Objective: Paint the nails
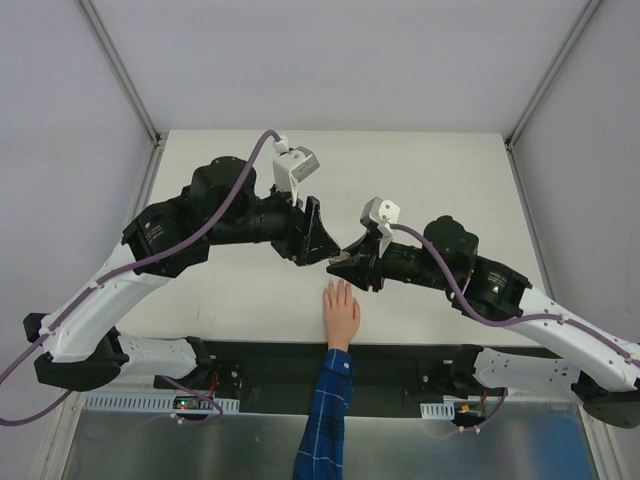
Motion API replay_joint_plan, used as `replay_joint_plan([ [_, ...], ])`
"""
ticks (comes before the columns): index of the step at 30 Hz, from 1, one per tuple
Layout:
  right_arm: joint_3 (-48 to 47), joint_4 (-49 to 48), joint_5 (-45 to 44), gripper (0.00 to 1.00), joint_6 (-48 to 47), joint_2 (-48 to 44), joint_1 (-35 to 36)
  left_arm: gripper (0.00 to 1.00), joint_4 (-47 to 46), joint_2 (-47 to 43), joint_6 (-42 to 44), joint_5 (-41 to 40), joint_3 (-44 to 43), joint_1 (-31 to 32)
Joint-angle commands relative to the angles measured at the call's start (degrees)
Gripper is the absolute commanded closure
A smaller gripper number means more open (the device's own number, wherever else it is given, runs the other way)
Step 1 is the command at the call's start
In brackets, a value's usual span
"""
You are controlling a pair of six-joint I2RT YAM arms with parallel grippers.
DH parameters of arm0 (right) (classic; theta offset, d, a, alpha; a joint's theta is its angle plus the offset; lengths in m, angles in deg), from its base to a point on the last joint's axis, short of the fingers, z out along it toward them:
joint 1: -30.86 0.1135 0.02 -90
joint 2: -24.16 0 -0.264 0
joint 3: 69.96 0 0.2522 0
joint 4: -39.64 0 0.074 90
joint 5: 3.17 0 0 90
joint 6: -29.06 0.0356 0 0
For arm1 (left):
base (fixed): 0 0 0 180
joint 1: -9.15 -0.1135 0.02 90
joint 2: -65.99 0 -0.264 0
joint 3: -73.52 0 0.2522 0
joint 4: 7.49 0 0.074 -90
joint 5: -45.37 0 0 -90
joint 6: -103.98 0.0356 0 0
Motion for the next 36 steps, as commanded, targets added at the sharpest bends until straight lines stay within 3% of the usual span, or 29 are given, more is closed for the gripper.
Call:
replay_joint_plan([
  [1,-2.72,-2.23,1.00,1.00,-0.72,-0.34,-0.25,0.48,0.18,1.12,1.55,0.46,-2.26,-0.44],
  [6,-2.63,-2.49,0.82,1.00,-0.63,-0.08,-0.17,0.59,0.27,1.91,1.73,0.54,-2.44,-0.52],
  [19,-2.19,-2.93,-0.15,1.00,-0.98,-0.52,-0.17,0.74,0.18,2.70,1.73,2.12,-3.23,-0.52],
  [23,-1.84,-3.37,-0.59,1.00,-0.98,-0.87,-0.25,0.96,0.18,2.88,1.20,2.47,-3.41,-0.52],
  [36,-1.49,-2.58,-0.50,1.00,-1.16,-0.70,-0.26,1.00,1.67,2.62,2.17,-0.86,-4.90,-0.52],
])
